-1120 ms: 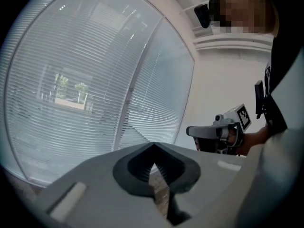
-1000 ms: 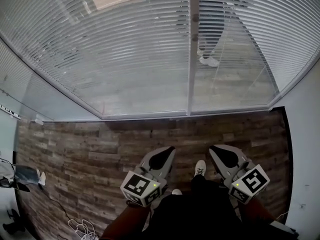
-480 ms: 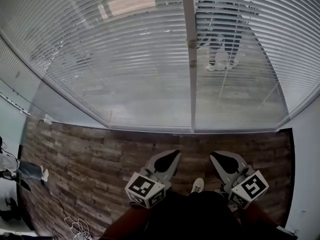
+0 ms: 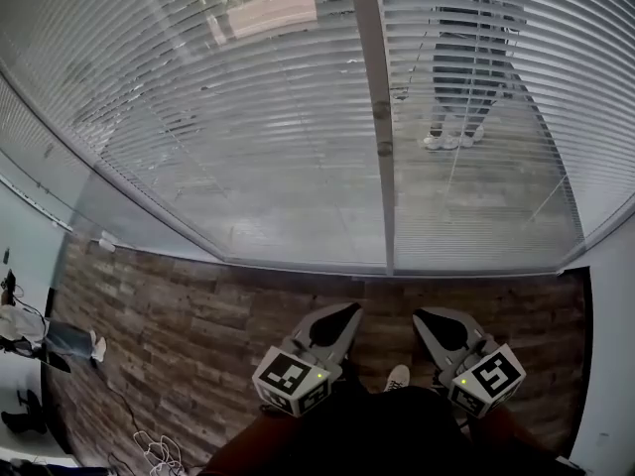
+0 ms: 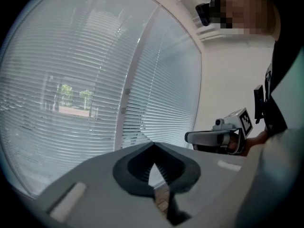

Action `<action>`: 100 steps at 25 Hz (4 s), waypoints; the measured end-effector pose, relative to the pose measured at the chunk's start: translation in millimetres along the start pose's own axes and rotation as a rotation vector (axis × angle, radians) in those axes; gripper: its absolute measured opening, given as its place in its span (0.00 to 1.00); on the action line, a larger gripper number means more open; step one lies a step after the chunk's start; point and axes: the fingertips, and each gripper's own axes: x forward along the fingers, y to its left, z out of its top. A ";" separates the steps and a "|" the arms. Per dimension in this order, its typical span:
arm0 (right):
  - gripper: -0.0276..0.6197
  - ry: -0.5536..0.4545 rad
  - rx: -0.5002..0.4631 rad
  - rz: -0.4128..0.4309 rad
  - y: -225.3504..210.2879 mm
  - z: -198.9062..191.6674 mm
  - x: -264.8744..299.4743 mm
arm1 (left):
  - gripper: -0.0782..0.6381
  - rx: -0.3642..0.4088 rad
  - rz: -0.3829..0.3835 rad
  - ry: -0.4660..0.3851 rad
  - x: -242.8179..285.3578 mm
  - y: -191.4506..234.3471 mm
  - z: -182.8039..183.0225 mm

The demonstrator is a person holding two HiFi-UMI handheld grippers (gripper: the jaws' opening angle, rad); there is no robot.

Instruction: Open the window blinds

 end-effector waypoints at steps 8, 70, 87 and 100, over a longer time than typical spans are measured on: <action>0.09 -0.045 -0.025 -0.045 -6.2 8.6 34.8 | 0.11 0.026 -0.052 -0.021 8.8 37.0 7.0; 0.29 -0.100 -0.386 -0.672 -161.2 143.0 246.4 | 0.11 0.008 -0.169 -0.092 39.2 247.4 56.8; 0.27 0.189 -0.931 -0.816 -163.5 147.2 253.7 | 0.11 0.000 -0.157 -0.065 44.6 251.1 54.7; 0.34 -0.163 -0.102 -0.595 -167.3 147.5 246.6 | 0.11 -0.008 -0.176 -0.069 43.4 244.4 51.7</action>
